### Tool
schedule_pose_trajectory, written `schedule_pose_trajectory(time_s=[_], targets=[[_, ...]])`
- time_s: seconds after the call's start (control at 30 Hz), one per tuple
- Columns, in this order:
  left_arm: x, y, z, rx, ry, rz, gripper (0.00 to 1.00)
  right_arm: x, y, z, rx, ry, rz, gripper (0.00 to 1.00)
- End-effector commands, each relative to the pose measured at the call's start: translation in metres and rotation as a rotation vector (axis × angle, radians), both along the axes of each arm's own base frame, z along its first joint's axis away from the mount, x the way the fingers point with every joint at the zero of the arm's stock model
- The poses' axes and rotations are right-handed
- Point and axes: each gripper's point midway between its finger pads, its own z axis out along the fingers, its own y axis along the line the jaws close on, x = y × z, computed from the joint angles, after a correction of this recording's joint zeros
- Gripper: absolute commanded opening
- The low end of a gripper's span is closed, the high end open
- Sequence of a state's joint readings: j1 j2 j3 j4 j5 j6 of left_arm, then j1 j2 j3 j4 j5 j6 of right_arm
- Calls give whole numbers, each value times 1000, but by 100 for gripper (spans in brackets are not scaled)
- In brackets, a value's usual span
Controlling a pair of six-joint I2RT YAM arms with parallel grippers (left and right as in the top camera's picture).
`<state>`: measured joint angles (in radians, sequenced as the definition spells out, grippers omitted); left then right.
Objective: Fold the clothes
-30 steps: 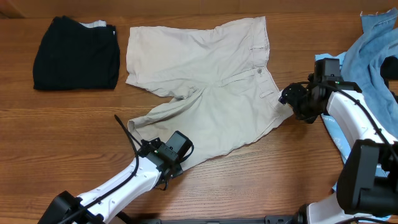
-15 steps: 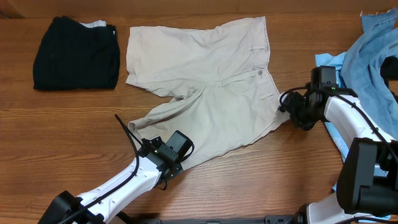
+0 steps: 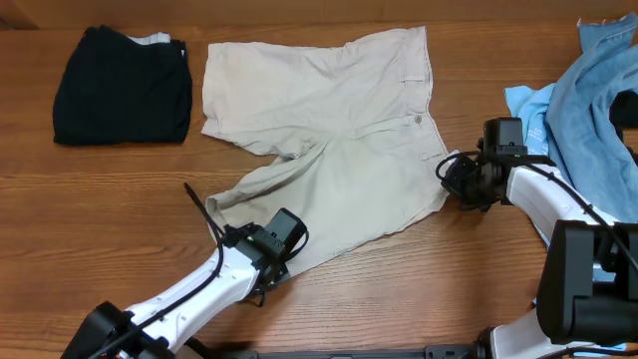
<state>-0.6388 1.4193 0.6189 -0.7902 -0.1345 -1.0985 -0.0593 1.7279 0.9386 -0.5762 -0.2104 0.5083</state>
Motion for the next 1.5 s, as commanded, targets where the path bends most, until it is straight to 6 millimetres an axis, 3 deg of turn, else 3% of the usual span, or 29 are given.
schedule_pose_trajectory(time_s=[0.0, 0.17, 0.3, 0.53, 0.67, 0.77, 0.87, 0.97, 1.13, 1.23, 1.47], targets=[[6, 10, 19, 47, 55, 3, 4, -6, -14, 14, 2, 2, -75, 4], [50, 8, 80, 119, -56, -65, 4, -20, -42, 60, 0, -21, -167, 4], [69, 1, 114, 118, -109, -115, 4, -35, -57, 91, -10, -42, -200, 4], [69, 10, 136, 171, -107, -120, 4, -56, -65, 155, -47, -163, -223, 4], [68, 18, 165, 191, -146, -115, 4, -77, -66, 192, -92, -219, -224, 4], [71, 18, 186, 159, -227, -105, 4, -89, -66, 206, -119, -240, -227, 4], [78, 24, 212, 145, -368, -81, 4, -97, -72, 213, -165, -259, -245, 5], [97, 24, 232, 145, -505, -77, 4, -91, -77, 214, -186, -276, -253, 5], [157, -5, 247, 136, -698, -136, 4, -52, -89, 207, -194, -318, -256, 5], [182, -12, 239, 180, -733, -135, 4, -30, -95, 198, -193, -328, -254, 5], [232, -14, 194, 226, -711, -105, 4, 17, -109, 173, -197, -354, -243, 5]])
